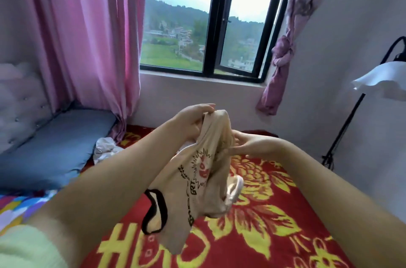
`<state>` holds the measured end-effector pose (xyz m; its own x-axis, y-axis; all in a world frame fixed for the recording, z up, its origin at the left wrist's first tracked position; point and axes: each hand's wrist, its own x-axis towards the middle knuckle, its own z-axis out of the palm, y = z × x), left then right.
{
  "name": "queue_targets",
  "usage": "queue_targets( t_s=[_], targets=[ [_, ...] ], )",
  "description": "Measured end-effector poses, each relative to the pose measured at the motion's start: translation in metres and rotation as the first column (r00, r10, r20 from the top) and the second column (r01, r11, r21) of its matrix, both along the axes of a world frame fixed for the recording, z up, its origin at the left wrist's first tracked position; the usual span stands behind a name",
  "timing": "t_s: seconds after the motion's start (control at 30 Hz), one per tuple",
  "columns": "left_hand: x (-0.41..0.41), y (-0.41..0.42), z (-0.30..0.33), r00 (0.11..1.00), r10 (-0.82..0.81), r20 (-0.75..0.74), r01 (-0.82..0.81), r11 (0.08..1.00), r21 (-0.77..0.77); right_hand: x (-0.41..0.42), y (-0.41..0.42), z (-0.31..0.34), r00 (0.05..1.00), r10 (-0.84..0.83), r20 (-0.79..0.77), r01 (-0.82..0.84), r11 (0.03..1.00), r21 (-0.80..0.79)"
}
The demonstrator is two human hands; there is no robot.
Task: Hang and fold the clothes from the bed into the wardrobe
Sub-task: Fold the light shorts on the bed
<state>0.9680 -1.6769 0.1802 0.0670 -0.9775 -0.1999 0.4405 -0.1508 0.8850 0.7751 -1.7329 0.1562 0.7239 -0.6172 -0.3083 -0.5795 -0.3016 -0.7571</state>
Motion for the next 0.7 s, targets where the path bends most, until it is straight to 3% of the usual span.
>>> queue_targets(
  t_s=[0.07,0.13,0.23,0.3,0.37,0.4,0.5,0.6,0.63,0.7],
  targets=[
    [-0.002,0.001,0.014,1.000,-0.007,-0.003,0.007,1.000,-0.028,0.015,0.013,-0.002,0.996,0.008,0.087,-0.004,0.999,-0.041],
    [-0.001,0.002,0.022,1.000,0.009,-0.005,-0.010,0.998,-0.065,0.024,0.017,-0.001,0.964,-0.118,0.238,0.143,0.986,-0.088],
    [0.010,0.009,0.017,0.996,0.091,-0.005,-0.091,0.985,-0.150,0.027,0.014,0.011,0.865,-0.266,0.425,0.296,0.955,-0.005],
    [0.021,0.020,0.000,0.983,-0.004,0.181,0.038,0.983,-0.181,0.030,0.010,0.025,0.778,-0.331,0.534,0.335,0.938,0.094],
    [0.026,0.032,-0.028,0.897,-0.171,0.408,0.245,0.960,-0.136,0.036,0.005,0.038,0.676,-0.402,0.617,0.353,0.912,0.209],
    [0.026,0.036,-0.043,0.862,-0.244,0.444,0.321,0.941,-0.106,0.039,0.002,0.044,0.627,-0.436,0.645,0.361,0.897,0.255],
    [0.020,0.043,-0.071,0.778,-0.423,0.465,0.487,0.873,-0.021,0.042,-0.008,0.050,0.525,-0.518,0.675,0.466,0.839,0.282],
    [0.026,0.049,-0.067,0.656,-0.450,0.606,0.512,0.855,0.080,0.034,-0.016,0.042,0.416,-0.613,0.672,0.569,0.752,0.334],
    [0.031,0.050,-0.060,0.653,-0.443,0.614,0.503,0.860,0.086,0.028,-0.018,0.037,0.408,-0.642,0.649,0.613,0.719,0.327],
    [0.040,0.053,-0.043,0.707,-0.407,0.579,0.477,0.878,0.034,0.016,-0.021,0.024,0.482,-0.673,0.561,0.696,0.683,0.222]
  ],
)
